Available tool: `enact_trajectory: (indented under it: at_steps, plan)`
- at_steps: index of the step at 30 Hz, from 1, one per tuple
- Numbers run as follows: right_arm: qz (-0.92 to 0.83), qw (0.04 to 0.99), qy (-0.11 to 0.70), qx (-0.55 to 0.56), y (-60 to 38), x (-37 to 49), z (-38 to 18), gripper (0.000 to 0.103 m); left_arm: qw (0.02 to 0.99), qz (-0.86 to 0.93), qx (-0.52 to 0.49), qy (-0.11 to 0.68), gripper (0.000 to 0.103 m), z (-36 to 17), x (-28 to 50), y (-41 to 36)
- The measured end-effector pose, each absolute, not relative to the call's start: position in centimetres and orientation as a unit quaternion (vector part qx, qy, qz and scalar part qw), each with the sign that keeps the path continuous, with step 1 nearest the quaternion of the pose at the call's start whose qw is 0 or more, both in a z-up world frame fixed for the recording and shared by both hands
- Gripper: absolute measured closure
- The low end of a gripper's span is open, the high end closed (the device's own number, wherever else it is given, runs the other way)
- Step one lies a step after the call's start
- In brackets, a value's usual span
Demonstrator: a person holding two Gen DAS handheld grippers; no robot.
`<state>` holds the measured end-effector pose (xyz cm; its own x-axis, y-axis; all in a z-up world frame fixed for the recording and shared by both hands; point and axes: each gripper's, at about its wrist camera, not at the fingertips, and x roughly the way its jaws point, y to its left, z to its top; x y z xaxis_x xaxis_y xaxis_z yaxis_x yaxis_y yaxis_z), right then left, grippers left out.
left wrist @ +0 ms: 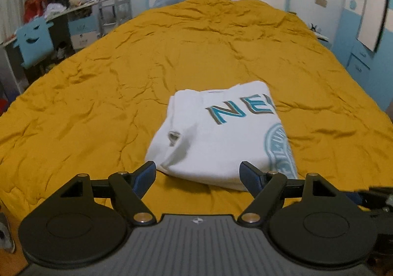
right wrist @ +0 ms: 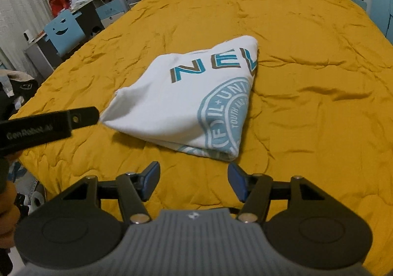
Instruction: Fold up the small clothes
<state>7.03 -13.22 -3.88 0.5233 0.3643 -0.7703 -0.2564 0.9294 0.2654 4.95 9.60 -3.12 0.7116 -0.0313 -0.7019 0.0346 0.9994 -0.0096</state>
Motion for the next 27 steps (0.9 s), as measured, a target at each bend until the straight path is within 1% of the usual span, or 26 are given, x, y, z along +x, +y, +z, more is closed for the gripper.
enact_trajectory:
  at_steps: [2,4,5,8,13,18,27]
  plan:
    - [0.179,0.872,0.451,0.064,-13.4,6.6,-3.7,0.044,0.925,-0.035,-0.004,0.379,0.013,-3.2,4.4,9.1]
    - [0.178,0.873,0.450,0.066,-13.5,6.4,-3.7,0.044,0.922,-0.050,-0.009,0.384,0.017,-3.4,4.2,8.6]
    - [0.178,0.874,0.448,0.065,-13.6,6.2,-3.6,0.043,0.920,-0.056,-0.007,0.388,0.021,-3.6,4.0,8.2]
    - [0.176,0.875,0.447,0.064,-13.8,5.8,-3.6,0.043,0.916,-0.059,-0.007,0.397,0.024,-4.0,3.6,7.4]
    - [0.170,0.874,0.451,0.064,-14.3,5.4,-4.0,0.043,0.915,-0.056,0.001,0.400,0.025,-4.3,3.3,6.6]
    - [0.169,0.874,0.450,0.068,-14.8,5.2,-4.2,0.043,0.920,-0.044,0.007,0.389,0.024,-4.2,2.6,6.1]
    - [0.170,0.876,0.447,0.058,-14.8,4.8,-4.2,0.043,0.915,-0.053,-0.003,0.400,0.024,-4.7,2.7,5.7]
